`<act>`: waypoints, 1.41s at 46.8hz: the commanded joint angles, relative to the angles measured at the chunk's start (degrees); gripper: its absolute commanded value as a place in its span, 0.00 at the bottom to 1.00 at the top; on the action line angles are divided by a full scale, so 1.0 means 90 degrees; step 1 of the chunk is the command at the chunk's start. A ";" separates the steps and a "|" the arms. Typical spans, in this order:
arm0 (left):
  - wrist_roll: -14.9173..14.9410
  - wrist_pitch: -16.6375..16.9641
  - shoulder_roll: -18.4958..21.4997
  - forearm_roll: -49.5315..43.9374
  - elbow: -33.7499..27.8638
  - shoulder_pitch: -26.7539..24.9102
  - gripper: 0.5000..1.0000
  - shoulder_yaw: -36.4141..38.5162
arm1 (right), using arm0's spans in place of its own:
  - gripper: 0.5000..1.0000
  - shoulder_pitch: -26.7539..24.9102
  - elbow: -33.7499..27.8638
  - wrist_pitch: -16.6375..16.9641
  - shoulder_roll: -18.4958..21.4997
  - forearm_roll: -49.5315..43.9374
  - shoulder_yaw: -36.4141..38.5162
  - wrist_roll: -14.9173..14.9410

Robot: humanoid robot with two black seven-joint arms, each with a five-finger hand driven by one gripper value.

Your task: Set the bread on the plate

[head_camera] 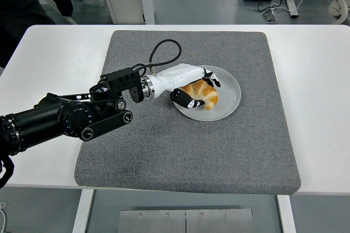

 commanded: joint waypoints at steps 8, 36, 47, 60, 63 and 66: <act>0.0000 -0.0001 -0.0009 -0.0006 -0.0001 0.0040 0.32 -0.0001 | 1.00 0.0000 0.0000 0.0002 0.0000 0.0000 0.0000 0.0000; 0.0010 -0.0011 -0.0126 -0.0104 0.0136 0.0109 0.76 -0.0001 | 1.00 0.0000 0.0000 0.0002 0.0000 0.0000 0.0000 0.0000; 0.0030 -0.0079 -0.0146 -0.0133 0.0126 0.0109 0.93 -0.0001 | 1.00 0.0000 0.0000 -0.0008 0.0000 0.0000 0.0000 0.0000; 0.0030 -0.0157 -0.0068 -0.1059 0.0107 0.0050 0.94 -0.0089 | 1.00 0.0000 0.0000 0.0001 0.0000 0.0000 0.0000 0.0000; 0.0030 -0.0157 -0.0038 -0.1382 0.0097 0.0021 0.94 -0.0109 | 1.00 0.0000 0.0000 -0.0008 0.0000 0.0000 0.0000 0.0000; 0.0030 -0.0157 0.0001 -0.1626 0.0087 -0.0037 0.94 -0.0119 | 1.00 0.0000 0.0000 -0.0008 0.0000 0.0000 0.0000 0.0000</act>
